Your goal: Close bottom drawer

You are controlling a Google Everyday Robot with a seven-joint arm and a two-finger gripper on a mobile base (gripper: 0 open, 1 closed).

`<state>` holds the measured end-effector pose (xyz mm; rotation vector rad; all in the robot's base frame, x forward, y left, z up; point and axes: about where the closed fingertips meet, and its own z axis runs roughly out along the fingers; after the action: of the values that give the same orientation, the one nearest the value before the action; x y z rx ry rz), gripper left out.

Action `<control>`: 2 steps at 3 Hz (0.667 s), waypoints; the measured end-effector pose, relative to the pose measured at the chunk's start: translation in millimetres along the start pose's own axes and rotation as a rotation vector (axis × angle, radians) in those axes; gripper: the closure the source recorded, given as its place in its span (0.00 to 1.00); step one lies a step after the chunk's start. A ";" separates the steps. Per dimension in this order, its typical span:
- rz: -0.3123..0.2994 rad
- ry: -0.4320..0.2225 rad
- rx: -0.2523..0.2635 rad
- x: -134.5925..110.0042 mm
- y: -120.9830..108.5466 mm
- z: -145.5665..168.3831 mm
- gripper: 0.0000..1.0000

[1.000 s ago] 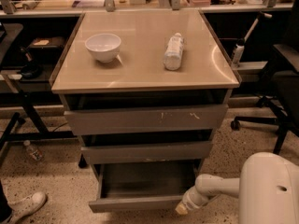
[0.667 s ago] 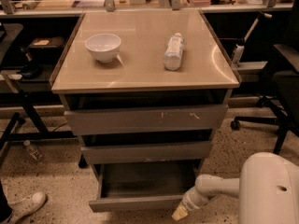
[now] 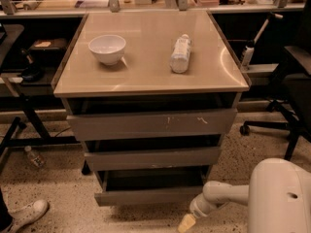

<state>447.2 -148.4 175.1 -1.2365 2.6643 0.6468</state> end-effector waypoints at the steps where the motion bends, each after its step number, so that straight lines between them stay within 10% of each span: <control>1: 0.000 0.000 0.000 0.0 0.0 0.0 0.19; 2: 0.000 0.000 0.000 0.0 0.0 0.0 0.43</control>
Offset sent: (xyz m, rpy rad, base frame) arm 0.0000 0.0000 0.0000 0.0000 0.0000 0.0000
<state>447.2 -148.3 175.1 -1.2365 2.6643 0.6469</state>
